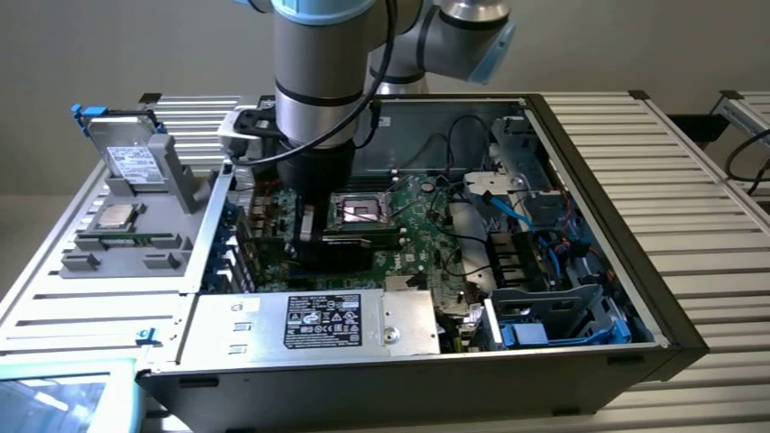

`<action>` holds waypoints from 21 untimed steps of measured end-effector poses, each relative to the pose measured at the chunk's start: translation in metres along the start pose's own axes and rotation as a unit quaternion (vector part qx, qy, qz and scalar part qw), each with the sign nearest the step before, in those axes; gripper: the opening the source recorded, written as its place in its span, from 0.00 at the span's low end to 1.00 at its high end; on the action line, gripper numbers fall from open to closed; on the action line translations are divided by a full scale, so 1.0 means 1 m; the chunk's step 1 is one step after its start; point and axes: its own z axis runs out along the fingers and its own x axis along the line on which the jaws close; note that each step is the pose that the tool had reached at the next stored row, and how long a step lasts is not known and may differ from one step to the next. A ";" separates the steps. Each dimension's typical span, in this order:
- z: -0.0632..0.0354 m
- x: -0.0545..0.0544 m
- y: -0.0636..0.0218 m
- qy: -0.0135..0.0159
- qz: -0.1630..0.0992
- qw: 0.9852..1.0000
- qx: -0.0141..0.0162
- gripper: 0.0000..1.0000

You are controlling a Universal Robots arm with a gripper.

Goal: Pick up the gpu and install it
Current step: 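Insert the gpu into the slot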

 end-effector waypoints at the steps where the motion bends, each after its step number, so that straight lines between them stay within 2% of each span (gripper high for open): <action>1: -0.0002 0.001 -0.0002 -0.001 -0.001 1.000 0.000 0.28; 4: -0.0009 0.003 -0.0026 -0.005 -0.003 1.000 -0.001 0.28; 7: -0.0016 0.003 -0.0086 -0.007 -0.003 1.000 -0.001 0.28; 17: -0.0021 0.002 -0.0092 -0.006 -0.009 1.000 0.000 0.28; 21: -0.0073 0.001 -0.0085 -0.005 -0.014 1.000 0.000 0.28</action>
